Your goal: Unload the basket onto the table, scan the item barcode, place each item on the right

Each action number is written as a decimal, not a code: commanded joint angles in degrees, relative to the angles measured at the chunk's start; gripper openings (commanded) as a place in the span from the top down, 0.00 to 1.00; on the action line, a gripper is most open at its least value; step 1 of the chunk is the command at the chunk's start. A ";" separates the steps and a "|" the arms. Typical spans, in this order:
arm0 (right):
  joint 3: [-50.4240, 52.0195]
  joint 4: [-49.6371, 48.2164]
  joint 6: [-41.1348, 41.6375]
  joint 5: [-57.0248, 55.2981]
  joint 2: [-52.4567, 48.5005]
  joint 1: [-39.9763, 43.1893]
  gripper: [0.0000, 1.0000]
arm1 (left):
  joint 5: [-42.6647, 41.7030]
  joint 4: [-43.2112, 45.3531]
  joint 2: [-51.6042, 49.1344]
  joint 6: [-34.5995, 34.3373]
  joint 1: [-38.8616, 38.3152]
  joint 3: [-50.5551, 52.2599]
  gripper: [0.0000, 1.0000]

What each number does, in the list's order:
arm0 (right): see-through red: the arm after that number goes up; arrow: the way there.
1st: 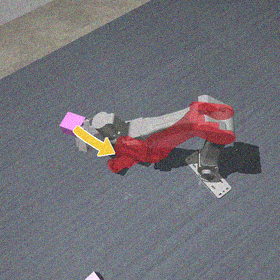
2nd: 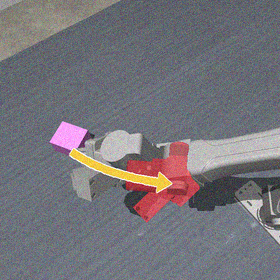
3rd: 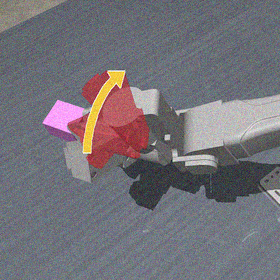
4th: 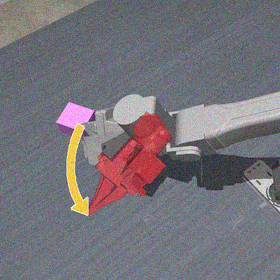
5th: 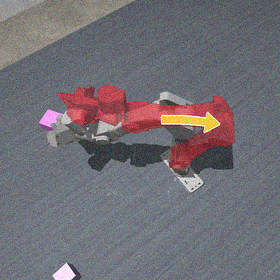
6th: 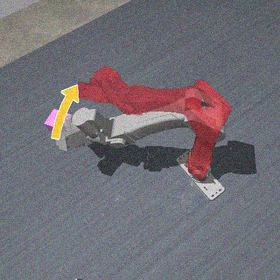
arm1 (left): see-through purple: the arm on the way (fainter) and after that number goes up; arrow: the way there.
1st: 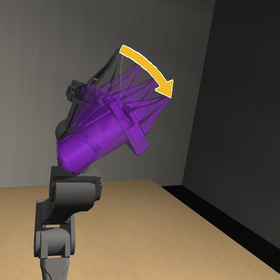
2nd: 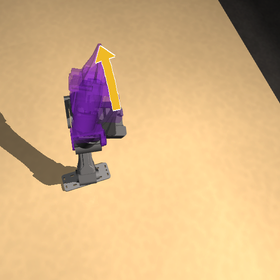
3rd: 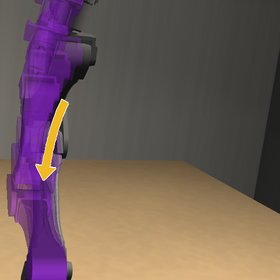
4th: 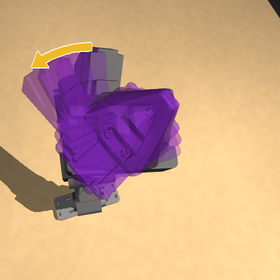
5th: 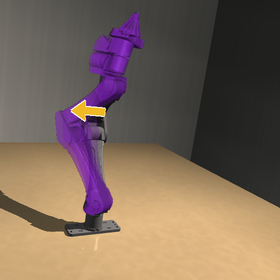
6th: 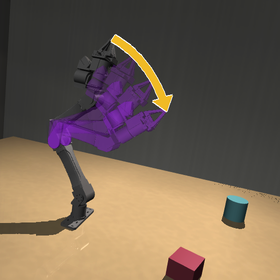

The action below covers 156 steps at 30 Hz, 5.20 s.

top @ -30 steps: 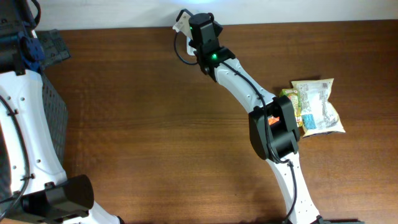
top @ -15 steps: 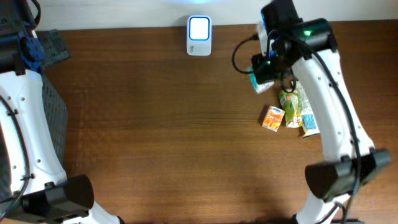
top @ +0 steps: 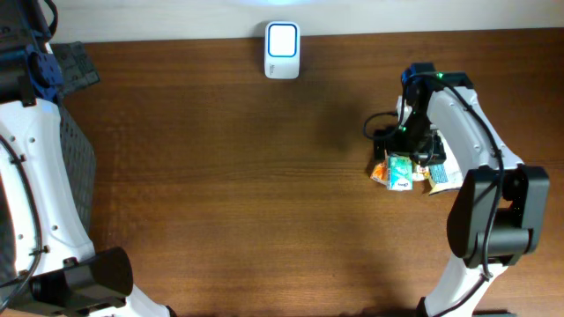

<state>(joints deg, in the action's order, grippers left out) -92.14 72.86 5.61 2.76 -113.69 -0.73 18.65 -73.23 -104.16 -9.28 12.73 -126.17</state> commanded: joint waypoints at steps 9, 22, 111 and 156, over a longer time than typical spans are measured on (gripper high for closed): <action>-6.34 0.15 -0.90 2.51 28.41 -6.99 0.01 | -0.02 0.04 -0.11 -0.50 0.35 -0.02 0.01; 5.53 -12.15 -3.17 -13.16 46.99 -19.23 0.01 | -0.02 0.04 -0.11 -0.50 0.35 -0.02 0.01; 91.82 -69.66 3.72 -15.91 113.48 -11.23 0.01 | -0.02 0.04 -0.11 -0.50 0.35 -0.02 0.01; 91.82 -69.64 3.72 -15.91 113.42 -11.23 0.01 | -10.51 67.65 33.48 -16.24 -0.96 96.98 0.01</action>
<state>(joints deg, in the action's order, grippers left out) -0.84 3.14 9.04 -12.62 -0.58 -12.34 8.95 -6.13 -69.14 -23.49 11.60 -29.89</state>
